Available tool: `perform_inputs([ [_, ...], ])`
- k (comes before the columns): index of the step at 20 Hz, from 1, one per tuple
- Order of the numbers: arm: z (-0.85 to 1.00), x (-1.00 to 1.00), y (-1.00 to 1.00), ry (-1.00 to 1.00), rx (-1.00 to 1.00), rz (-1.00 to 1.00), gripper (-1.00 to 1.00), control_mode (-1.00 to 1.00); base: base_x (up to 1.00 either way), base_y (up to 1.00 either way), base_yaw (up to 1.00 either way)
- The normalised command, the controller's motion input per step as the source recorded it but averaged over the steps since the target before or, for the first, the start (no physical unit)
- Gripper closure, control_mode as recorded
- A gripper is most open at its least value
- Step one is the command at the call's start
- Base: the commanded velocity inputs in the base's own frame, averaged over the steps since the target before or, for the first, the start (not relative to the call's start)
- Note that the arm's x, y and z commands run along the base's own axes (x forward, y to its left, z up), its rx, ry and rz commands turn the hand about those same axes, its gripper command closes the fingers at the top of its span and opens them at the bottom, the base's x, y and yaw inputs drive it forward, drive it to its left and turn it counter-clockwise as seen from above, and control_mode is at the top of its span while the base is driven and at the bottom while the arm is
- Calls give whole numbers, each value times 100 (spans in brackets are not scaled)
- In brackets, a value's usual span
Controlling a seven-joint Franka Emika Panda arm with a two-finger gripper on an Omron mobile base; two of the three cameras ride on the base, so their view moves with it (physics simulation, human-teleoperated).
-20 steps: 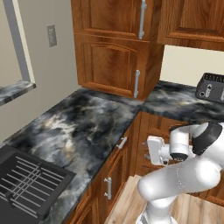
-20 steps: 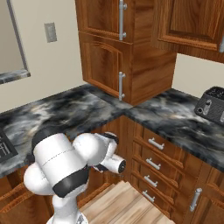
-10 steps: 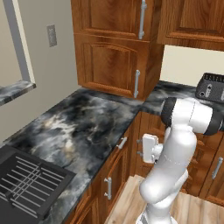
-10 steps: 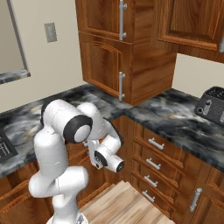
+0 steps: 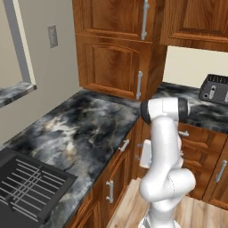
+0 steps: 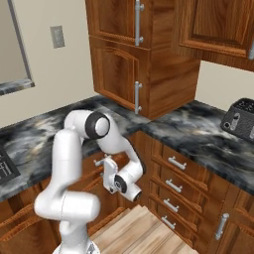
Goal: Take a straw from the drawer in front and place it inside the glass cup on the dining counter.
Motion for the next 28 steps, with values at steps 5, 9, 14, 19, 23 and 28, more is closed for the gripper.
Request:
perform_inputs([
  [5, -27, 43, 13, 0, 5, 0, -100, -100, 0, 0, 0],
  [9, -4, 61, 31, 0, 0, 0, -100, -100, 0, 0, 0],
  [14, 0, 56, 29, 0, 0, 0, -100, -100, 0, 0, 0],
  [19, -23, 44, 16, 10, 0, 2, -100, -100, 0, 0, 0],
  [23, -36, 43, 16, 15, 0, 1, -100, -100, 0, 0, 0],
  [28, -32, 40, 17, 14, 0, 0, -100, -100, 0, 0, 0],
])
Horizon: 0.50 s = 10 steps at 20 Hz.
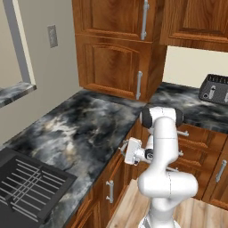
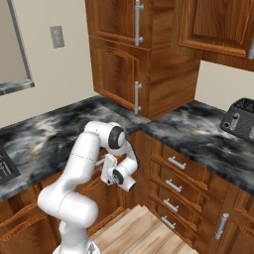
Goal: Take a straw from the drawer in front and place it inside the glass cup on the dining counter.
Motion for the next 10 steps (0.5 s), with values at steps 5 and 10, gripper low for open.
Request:
perform_inputs([
  [5, -25, 18, 12, 12, 0, 1, 100, -100, 0, 0, 0],
  [10, -1, 7, 15, 10, 0, 0, 100, -100, 0, 0, 0],
])
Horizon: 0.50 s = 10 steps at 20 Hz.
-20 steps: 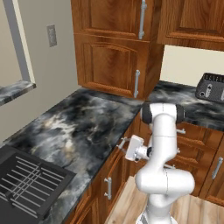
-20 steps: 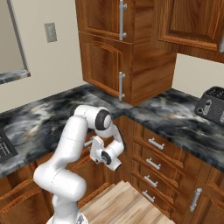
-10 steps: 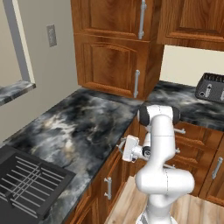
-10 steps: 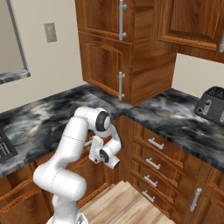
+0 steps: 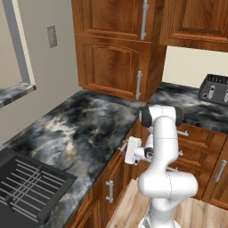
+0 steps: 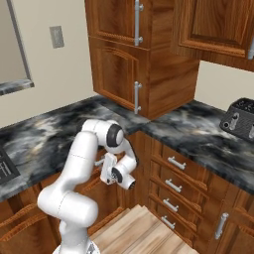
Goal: Take a straw from the drawer in front and place it inside the glass cup on the dining counter.
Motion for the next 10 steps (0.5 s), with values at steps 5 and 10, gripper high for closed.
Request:
perform_inputs([
  [5, -8, 0, -8, 0, 0, 0, 100, -100, 0, 0, 0],
  [10, -11, -25, -83, -6, 2, 0, 100, -100, 0, 0, 0],
])
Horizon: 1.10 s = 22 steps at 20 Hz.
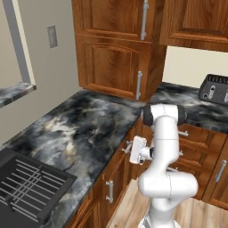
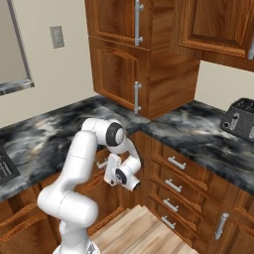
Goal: Take a straw from the drawer in front and place it inside the glass cup on the dining counter.
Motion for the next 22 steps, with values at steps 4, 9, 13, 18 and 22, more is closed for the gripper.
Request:
perform_inputs([
  [4, -13, -71, -100, -15, 8, 0, 100, -100, 0, 0, 0],
  [9, -7, -80, -100, -16, 11, 1, 100, -100, 0, 0, 0],
  [13, 0, -91, -100, -21, 8, 8, 100, -100, 0, 0, 0],
  [18, 0, -93, -100, -21, 4, 12, 100, -100, 0, 0, 0],
  [22, 0, -90, -100, -18, 1, 11, 100, -100, 0, 0, 0],
])
